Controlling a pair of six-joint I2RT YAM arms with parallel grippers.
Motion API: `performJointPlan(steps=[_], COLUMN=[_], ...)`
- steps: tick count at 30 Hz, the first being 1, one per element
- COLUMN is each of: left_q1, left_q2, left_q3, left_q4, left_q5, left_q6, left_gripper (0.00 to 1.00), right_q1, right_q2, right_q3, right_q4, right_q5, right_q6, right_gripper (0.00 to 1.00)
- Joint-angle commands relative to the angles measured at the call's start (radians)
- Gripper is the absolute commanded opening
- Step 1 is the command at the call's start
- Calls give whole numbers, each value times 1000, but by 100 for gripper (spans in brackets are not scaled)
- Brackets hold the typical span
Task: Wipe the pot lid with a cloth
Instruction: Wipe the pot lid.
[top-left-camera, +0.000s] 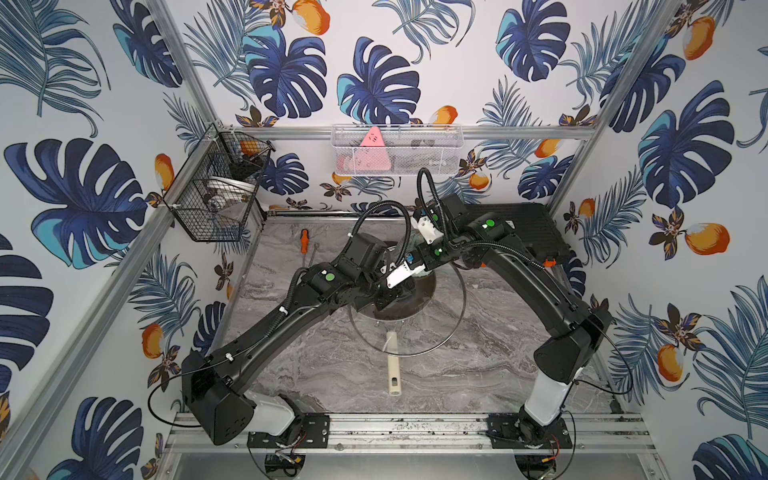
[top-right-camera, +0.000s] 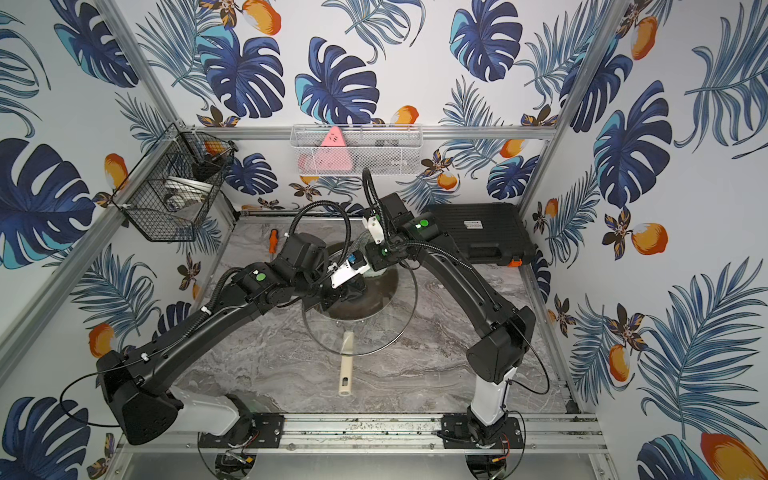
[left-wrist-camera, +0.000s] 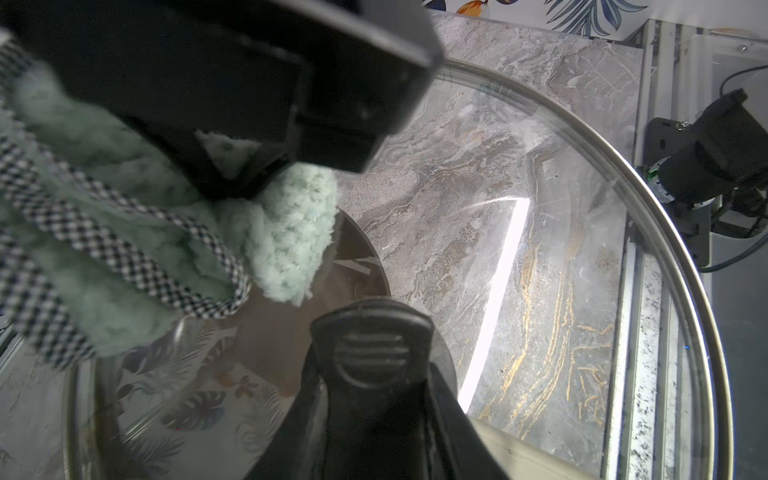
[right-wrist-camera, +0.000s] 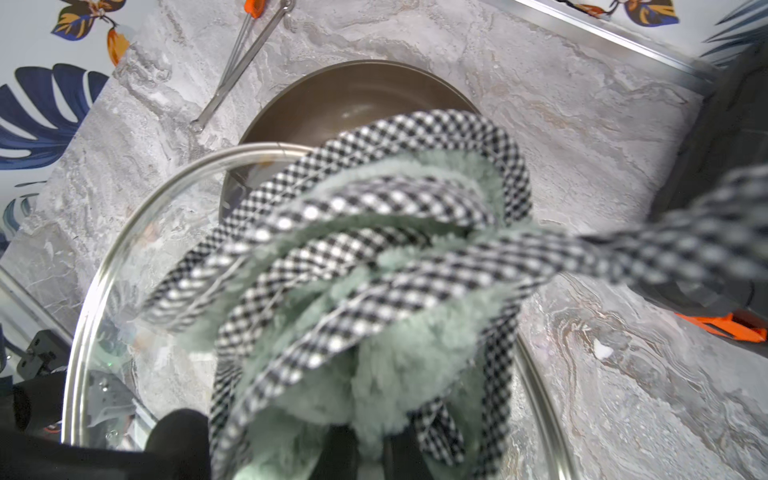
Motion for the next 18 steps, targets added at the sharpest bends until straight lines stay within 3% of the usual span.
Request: performJointPlan(steps=[1, 18], left_q1=[-2, -22], left_q2=[-8, 16], left_q3=[25, 44], left_q4=[258, 256], left_q5=[101, 49], left_q6=[57, 79], left_gripper=[0, 0], right_q1=[0, 28], right_q2=[22, 108], right_q3=[22, 133], right_q4=[-59, -128], right_q5=[-46, -163], right_q6=[-37, -76], right_gripper=[0, 0])
